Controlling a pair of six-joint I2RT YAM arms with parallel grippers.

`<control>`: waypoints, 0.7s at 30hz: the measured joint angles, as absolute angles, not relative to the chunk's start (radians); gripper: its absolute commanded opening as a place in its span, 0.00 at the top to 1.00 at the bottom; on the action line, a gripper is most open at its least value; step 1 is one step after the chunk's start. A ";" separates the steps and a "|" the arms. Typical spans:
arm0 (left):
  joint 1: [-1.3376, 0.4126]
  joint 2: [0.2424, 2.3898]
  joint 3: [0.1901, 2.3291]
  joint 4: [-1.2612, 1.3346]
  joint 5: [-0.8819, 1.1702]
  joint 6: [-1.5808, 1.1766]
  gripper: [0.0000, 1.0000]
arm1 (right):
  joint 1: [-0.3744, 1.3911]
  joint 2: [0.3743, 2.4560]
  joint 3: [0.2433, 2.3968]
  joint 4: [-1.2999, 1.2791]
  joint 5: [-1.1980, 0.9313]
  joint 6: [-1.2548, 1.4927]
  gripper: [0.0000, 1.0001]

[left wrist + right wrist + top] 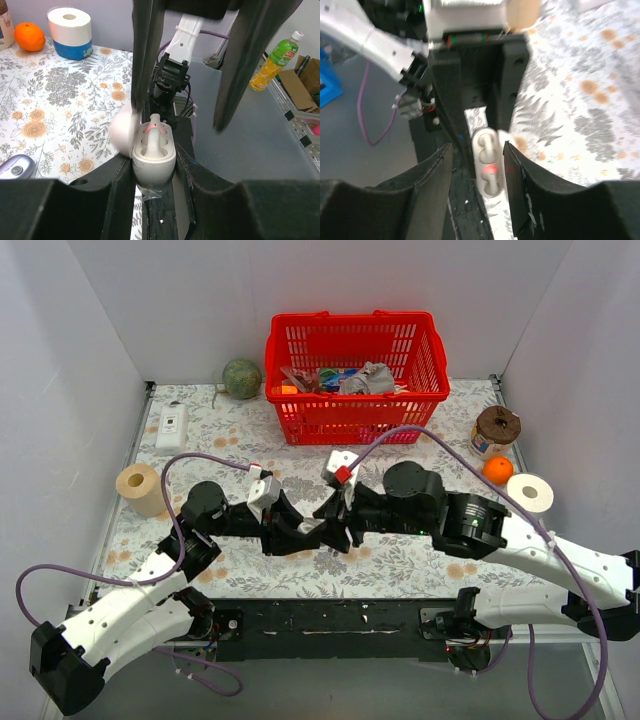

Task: Insert the wireless bluetooth earbuds into the charging case
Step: Place the earbud in the charging case.

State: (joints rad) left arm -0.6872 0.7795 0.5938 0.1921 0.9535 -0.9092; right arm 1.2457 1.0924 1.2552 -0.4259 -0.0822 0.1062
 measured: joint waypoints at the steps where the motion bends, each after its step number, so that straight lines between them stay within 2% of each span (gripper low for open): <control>1: -0.687 0.779 0.590 0.197 0.951 -0.909 1.00 | 1.246 1.085 1.269 -0.428 -0.065 0.107 0.51; 3: -0.688 0.775 0.577 0.197 0.950 -0.910 1.00 | 1.246 1.051 1.290 -0.422 -0.005 0.107 0.63; 4: -0.689 0.773 0.570 0.198 0.951 -0.911 1.00 | 1.245 1.023 1.295 -0.418 0.039 0.109 0.83; 5: -0.689 0.772 0.563 0.199 0.950 -0.913 1.00 | 1.245 0.994 1.296 -0.415 0.087 0.111 0.93; 6: -0.689 0.771 0.558 0.199 0.950 -0.914 1.00 | 1.242 0.965 1.298 -0.415 0.133 0.112 0.98; 12: -0.690 0.757 0.550 0.212 0.942 -0.916 1.00 | 1.223 0.950 1.321 -0.429 0.287 0.147 0.99; 21: -0.690 0.733 0.550 0.248 0.920 -0.917 1.00 | 1.223 1.113 1.274 -0.508 0.246 0.160 0.99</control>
State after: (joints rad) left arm -0.6895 0.7334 0.5495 0.2478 0.9203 -0.9169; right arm 1.2232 1.1130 1.2743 -0.5083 0.2459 0.1604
